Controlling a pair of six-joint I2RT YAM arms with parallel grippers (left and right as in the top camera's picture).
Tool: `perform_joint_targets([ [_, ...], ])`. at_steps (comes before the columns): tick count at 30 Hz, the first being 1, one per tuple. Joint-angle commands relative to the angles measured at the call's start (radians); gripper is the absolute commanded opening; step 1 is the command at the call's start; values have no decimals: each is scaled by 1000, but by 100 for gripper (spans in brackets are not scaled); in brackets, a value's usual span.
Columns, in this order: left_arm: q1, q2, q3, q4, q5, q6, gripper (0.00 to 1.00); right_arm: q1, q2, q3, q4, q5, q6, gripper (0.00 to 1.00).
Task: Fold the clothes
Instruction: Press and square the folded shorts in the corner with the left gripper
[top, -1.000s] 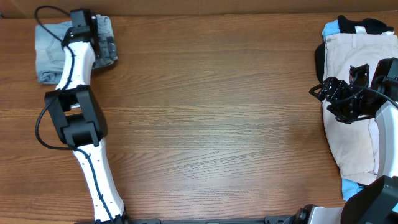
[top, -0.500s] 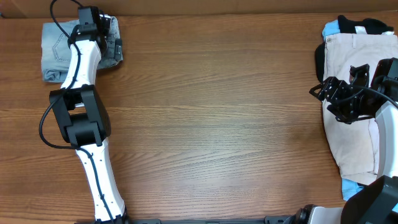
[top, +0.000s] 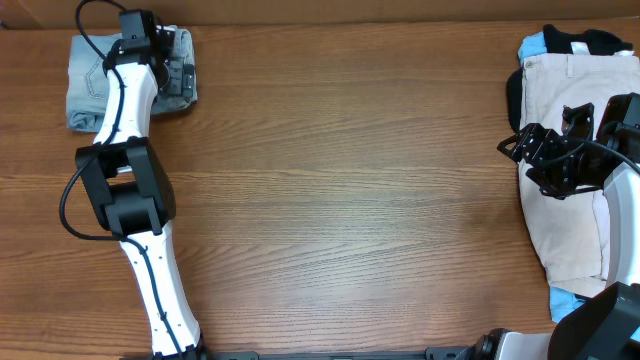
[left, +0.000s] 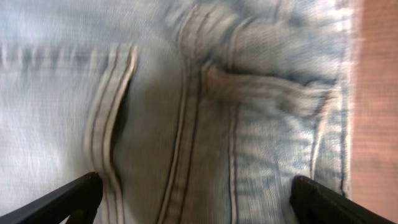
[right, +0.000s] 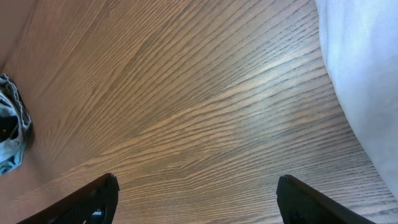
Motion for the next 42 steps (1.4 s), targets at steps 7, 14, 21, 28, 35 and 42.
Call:
perform_joint_targets([
  [7, 77, -170, 63, -307, 24, -410, 100, 0, 0, 6, 6, 8, -8, 86],
  [14, 171, -166, 12, -328, 92, -333, 100, 0, 0, 6, 6, 8, -30, 86],
  [21, 175, -162, -121, -203, 91, -241, 100, 0, 0, 6, 6, 7, -30, 86],
  [28, 162, -161, -213, -30, 91, -238, 100, 0, 0, 6, 0, 7, -29, 86],
  [35, 159, -161, -273, 89, 89, -238, 100, 0, 0, 6, -1, 7, -29, 86],
  [42, 159, -159, -318, 173, 81, -237, 100, 0, 0, 6, 0, 7, -29, 86],
])
